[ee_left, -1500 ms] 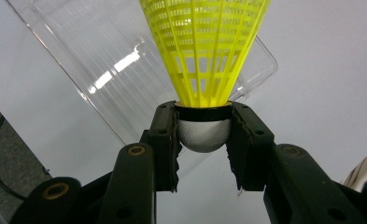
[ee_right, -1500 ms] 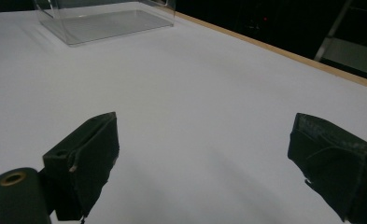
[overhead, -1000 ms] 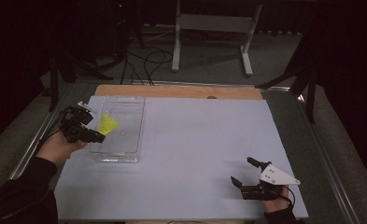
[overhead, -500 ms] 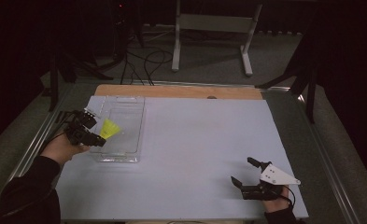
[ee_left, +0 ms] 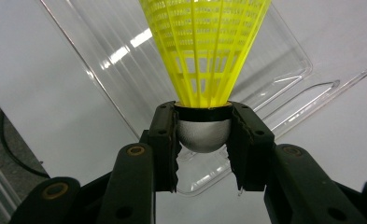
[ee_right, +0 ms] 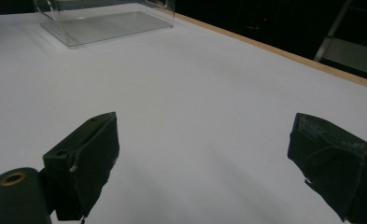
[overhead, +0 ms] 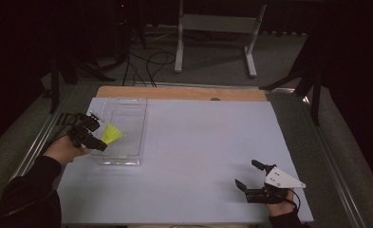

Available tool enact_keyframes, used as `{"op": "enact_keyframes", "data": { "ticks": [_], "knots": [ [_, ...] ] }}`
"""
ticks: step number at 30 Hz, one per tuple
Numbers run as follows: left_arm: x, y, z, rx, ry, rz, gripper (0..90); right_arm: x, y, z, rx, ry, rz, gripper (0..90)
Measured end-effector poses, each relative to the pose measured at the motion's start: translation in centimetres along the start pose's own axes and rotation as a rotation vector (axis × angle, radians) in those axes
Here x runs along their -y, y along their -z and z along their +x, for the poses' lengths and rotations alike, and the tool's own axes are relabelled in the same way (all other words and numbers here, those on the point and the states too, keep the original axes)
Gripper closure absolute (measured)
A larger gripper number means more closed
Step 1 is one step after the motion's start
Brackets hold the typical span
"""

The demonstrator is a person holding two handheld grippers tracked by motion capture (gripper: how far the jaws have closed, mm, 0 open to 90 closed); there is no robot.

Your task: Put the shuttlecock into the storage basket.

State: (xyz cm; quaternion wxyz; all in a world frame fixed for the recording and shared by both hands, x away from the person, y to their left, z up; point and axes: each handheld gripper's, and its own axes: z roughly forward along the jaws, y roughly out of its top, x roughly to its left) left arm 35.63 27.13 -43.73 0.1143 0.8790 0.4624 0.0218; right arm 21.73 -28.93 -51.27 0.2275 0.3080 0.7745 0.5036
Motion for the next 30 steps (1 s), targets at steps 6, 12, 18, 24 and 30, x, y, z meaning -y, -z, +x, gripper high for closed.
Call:
{"op": "enact_keyframes", "data": {
  "ticks": [6,12,18,24,30],
  "knots": [
    [-0.3,-0.4,-0.1,0.001,-0.008,0.032,64.6,0.0,0.0,0.0,0.003,0.003,-0.001,9.1],
    [-0.6,-0.5,-0.2,-0.002,-0.006,0.048,63.4,0.0,0.1,0.0,0.009,0.001,-0.001,9.1],
    [-1.0,0.1,-0.3,-0.026,0.017,0.034,43.0,-0.1,0.1,0.0,0.011,0.004,-0.005,9.1],
    [-1.2,1.0,-0.7,-0.025,0.008,0.001,33.8,-0.1,0.1,0.0,0.010,0.006,-0.006,9.0],
    [-1.3,1.2,-1.1,-0.008,-0.005,-0.011,27.4,0.0,0.1,0.0,0.012,0.003,-0.004,9.0]
  ]
}}
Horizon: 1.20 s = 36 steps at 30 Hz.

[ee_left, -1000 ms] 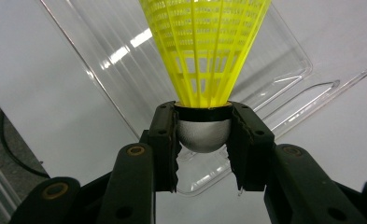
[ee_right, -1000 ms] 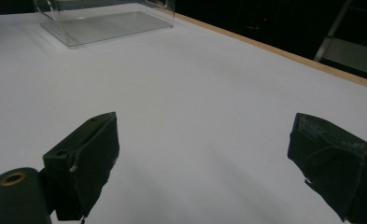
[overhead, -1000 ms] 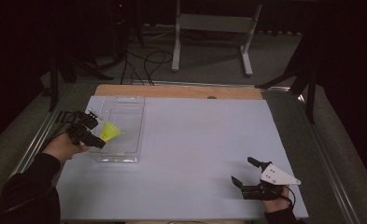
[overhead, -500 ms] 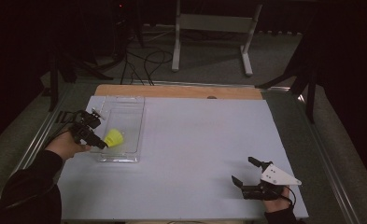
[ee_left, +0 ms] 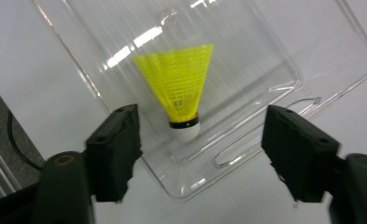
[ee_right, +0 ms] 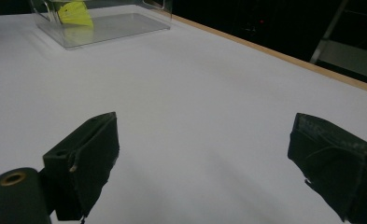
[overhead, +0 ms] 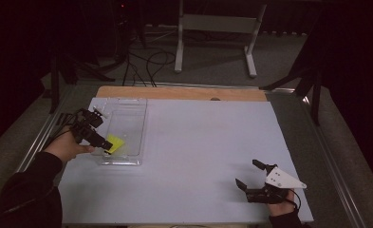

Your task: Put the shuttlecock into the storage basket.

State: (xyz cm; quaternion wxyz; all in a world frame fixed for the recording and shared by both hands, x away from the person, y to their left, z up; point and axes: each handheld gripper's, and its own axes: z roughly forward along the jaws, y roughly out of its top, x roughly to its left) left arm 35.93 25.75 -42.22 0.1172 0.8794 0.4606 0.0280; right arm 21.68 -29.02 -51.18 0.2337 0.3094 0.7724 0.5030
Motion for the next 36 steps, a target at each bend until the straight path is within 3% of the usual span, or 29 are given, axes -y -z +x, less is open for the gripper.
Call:
{"op": "enact_keyframes", "data": {
  "ticks": [7,8,9,11,12,17,25,28,31,33,36],
  "knots": [
    [-0.4,0.4,-0.7,0.007,0.018,-0.028,12.6,0.0,0.0,0.0,0.001,-0.001,0.003,9.0],
    [-0.5,0.5,-0.7,0.061,0.009,-0.026,7.1,0.0,0.0,0.0,0.000,-0.001,0.004,9.0],
    [-0.6,0.7,-0.6,0.086,0.016,-0.038,0.0,0.0,0.0,0.0,0.000,0.000,0.003,9.0],
    [-0.7,0.8,-0.6,0.086,0.008,-0.045,0.0,0.0,0.0,0.0,-0.001,-0.002,0.004,9.0],
    [-0.8,0.8,-0.9,0.062,0.006,-0.038,0.0,0.0,0.0,0.0,0.000,-0.005,0.005,9.0],
    [-0.9,0.7,-1.1,0.075,-0.009,-0.058,0.0,0.0,0.0,0.0,-0.001,-0.003,0.006,9.1],
    [-1.2,0.8,-2.0,0.056,-0.053,-0.101,0.0,0.0,-0.1,0.0,-0.005,-0.001,0.006,9.0],
    [-1.6,1.0,-2.5,0.077,-0.080,-0.123,0.0,0.1,-0.1,-0.1,-0.003,-0.005,0.007,9.0],
    [-1.9,1.0,-3.0,0.067,-0.119,-0.140,0.0,0.0,-0.2,-0.1,-0.004,-0.003,0.007,9.0],
    [-2.0,1.0,-3.2,0.066,-0.118,-0.149,0.0,0.0,-0.2,-0.1,-0.005,-0.003,0.008,9.0],
    [-2.5,1.2,-4.1,0.099,-0.131,-0.181,0.0,0.0,-0.2,-0.1,-0.006,-0.004,0.010,9.0]
  ]
}}
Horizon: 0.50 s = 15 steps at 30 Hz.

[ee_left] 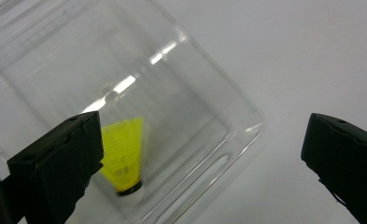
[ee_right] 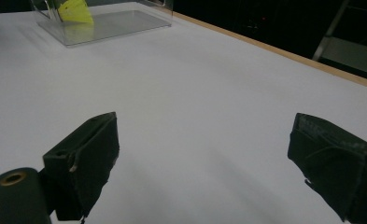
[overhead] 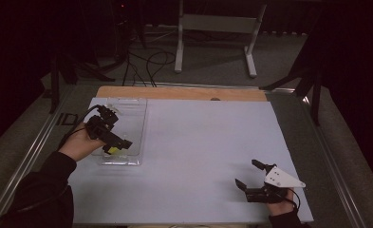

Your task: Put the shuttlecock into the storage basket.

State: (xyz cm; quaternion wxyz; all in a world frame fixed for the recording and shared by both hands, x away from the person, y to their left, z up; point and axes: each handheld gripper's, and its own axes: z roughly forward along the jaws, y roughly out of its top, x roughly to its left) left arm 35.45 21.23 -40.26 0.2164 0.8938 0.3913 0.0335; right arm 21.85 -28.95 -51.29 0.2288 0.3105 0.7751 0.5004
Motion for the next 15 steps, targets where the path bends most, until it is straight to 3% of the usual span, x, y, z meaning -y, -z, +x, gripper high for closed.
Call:
{"op": "enact_keyframes", "data": {
  "ticks": [7,15],
  "knots": [
    [-1.1,-0.1,-1.1,0.031,-0.021,-0.018,0.0,0.0,-0.1,0.0,-0.004,0.002,-0.001,9.0],
    [-2.6,-0.8,-3.2,0.051,-0.080,-0.057,0.0,-0.1,0.0,0.1,-0.002,0.004,-0.001,9.0]
  ]
}}
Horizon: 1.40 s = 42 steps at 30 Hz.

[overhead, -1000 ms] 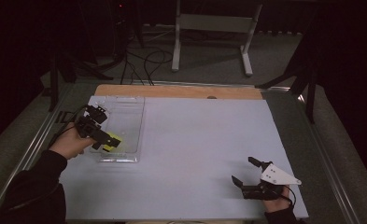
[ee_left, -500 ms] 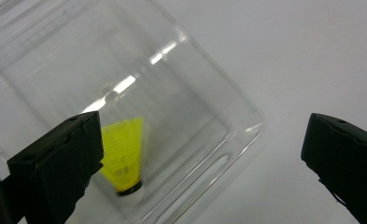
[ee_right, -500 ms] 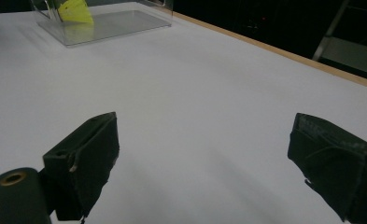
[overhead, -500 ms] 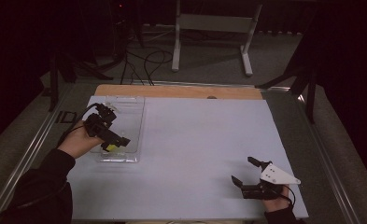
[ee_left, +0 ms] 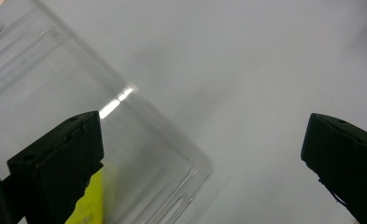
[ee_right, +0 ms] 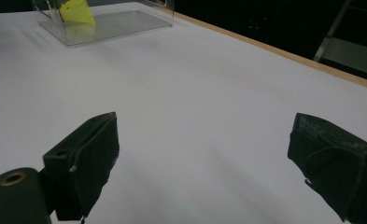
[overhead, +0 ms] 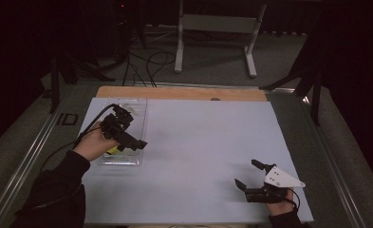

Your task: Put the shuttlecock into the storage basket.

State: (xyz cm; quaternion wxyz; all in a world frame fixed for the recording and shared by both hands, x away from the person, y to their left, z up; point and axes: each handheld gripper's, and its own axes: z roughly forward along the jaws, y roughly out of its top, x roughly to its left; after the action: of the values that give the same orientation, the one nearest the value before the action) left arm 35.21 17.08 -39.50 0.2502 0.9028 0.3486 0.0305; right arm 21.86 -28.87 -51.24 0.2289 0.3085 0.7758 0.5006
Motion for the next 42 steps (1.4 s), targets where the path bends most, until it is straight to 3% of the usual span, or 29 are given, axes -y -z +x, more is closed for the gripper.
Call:
{"op": "enact_keyframes", "data": {
  "ticks": [8,19,21,24,30,34,42],
  "knots": [
    [-1.6,-0.8,-2.0,0.050,-0.070,-0.029,0.0,0.0,0.0,-0.1,-0.002,-0.003,0.000,9.1],
    [-2.6,-2.8,-4.8,0.128,-0.191,-0.029,0.0,0.0,0.0,0.0,-0.005,-0.002,0.002,9.0],
    [-2.8,-3.1,-5.4,0.156,-0.202,-0.035,0.0,0.0,0.0,0.0,-0.006,-0.001,0.002,9.1],
    [-2.9,-3.7,-6.2,0.167,-0.225,-0.036,0.0,0.0,0.0,0.0,-0.006,-0.001,0.002,9.0],
    [-2.6,-5.0,-7.3,0.180,-0.243,-0.042,0.0,0.0,0.0,0.0,-0.008,-0.001,0.004,9.0],
    [-1.8,-5.9,-8.0,0.183,-0.281,-0.057,0.0,0.0,0.1,-0.1,-0.009,-0.002,0.003,9.0],
    [0.2,-6.7,-8.4,0.205,-0.272,-0.057,0.0,0.0,0.0,0.0,-0.009,0.000,0.004,9.0]
  ]
}}
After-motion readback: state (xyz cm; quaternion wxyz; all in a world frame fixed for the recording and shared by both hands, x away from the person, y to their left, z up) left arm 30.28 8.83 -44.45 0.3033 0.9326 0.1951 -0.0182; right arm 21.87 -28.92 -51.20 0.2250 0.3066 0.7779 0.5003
